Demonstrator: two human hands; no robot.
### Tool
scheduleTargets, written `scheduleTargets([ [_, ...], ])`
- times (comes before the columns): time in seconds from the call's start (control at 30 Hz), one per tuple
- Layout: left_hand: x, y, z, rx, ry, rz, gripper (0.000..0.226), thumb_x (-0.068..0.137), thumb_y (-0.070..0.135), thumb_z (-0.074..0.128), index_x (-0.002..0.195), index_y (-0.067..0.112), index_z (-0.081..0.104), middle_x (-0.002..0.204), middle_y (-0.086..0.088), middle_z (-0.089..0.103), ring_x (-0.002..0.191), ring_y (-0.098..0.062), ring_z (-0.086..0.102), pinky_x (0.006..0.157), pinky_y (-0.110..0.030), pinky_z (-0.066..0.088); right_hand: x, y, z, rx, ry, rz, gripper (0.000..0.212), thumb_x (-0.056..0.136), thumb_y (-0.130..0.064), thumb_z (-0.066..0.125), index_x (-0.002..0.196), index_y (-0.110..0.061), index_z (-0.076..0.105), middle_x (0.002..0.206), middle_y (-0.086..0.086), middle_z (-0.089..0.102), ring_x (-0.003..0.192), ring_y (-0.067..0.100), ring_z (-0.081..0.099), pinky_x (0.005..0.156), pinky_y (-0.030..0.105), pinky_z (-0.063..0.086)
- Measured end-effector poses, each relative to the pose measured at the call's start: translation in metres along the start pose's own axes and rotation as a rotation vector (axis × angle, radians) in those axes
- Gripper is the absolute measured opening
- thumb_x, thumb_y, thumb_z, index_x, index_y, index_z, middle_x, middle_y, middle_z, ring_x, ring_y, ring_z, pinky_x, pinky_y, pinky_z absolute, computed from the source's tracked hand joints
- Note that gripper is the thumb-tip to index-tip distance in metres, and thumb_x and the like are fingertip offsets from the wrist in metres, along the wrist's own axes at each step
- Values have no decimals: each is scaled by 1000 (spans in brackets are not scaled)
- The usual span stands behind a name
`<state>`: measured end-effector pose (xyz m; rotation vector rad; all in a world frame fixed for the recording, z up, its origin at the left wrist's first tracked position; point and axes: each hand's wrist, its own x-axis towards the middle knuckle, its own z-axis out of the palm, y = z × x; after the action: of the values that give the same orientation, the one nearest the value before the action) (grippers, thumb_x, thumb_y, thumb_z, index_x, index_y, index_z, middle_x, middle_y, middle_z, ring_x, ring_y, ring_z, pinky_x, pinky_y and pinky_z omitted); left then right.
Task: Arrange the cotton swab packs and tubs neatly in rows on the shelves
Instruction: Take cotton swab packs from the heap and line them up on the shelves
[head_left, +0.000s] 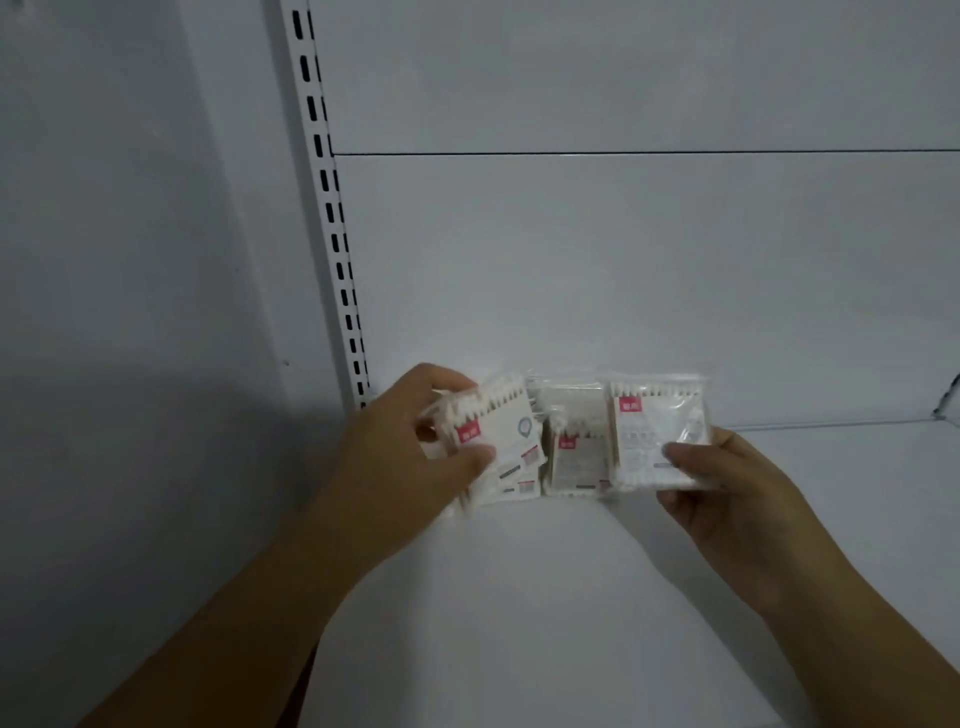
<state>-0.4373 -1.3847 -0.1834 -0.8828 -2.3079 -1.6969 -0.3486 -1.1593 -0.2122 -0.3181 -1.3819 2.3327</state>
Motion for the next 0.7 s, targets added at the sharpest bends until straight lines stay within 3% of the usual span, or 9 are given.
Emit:
scheduleTargets([
  [0.07,4,-8,6,198,-22,34,36,70,15,84,86,32,56,91,12,69,78,-3,66,61,-16,51,-1,1,0,-31,15,2,41,60,-3,67,99,-13,56,91,12,72,70,17,70,52,21,53],
  [0.1,7,-12,9,332,-52,64,36,70,25,84,86,35,54,94,14,67,84,-7,64,73,-24,52,-1,1,0,-53,19,-2,45,62,-1,66,103,-18,56,91,10,73,72,18,70,53,23,54],
  [0.2,14,-22,15,779,-120,285,37,66,52,73,97,37,60,99,14,67,104,-18,61,107,-44,29,-2,4,0,-114,46,-41,61,73,6,66,115,-35,51,93,7,74,80,22,71,62,31,59],
  [0.37,15,-34,16,1045,-176,306,53,49,53,84,92,24,71,107,0,69,109,-27,63,100,-69,28,-9,3,2,-213,82,-125,56,80,8,67,115,-32,49,92,9,74,84,25,72,75,38,60],
  [0.5,17,-33,15,1151,-205,283,66,49,49,82,108,23,69,114,-3,69,111,-26,64,97,-73,29,-5,-7,5,-603,-16,-206,43,76,-2,76,96,-24,46,84,1,75,77,23,72,73,35,58],
  [0.53,17,-29,16,1167,-238,259,72,55,48,83,120,24,64,124,-4,65,120,-26,58,100,-73,25,-1,-8,4,-756,-42,-228,42,74,-6,80,93,-25,47,83,-3,75,75,18,71,70,32,58],
  [0.6,18,-24,20,1189,-304,205,75,81,50,68,146,32,36,153,1,37,145,-21,27,111,-68,3,10,-5,0,-1044,-79,-279,41,70,-16,84,88,-30,49,88,-11,69,70,9,67,63,25,56],
  [0.63,19,-25,21,1208,-314,193,73,90,51,56,152,36,20,160,5,22,149,-17,12,112,-63,-6,14,-1,-3,-1178,-95,-321,40,70,-21,84,87,-34,50,94,-14,65,73,6,65,63,22,54],
  [0.7,18,-22,23,1253,-351,172,71,95,52,45,153,38,6,162,8,10,149,-14,2,113,-61,-10,24,9,-8,-1427,-103,-504,39,72,-30,82,97,-34,54,112,-13,54,90,5,58,71,21,52],
])
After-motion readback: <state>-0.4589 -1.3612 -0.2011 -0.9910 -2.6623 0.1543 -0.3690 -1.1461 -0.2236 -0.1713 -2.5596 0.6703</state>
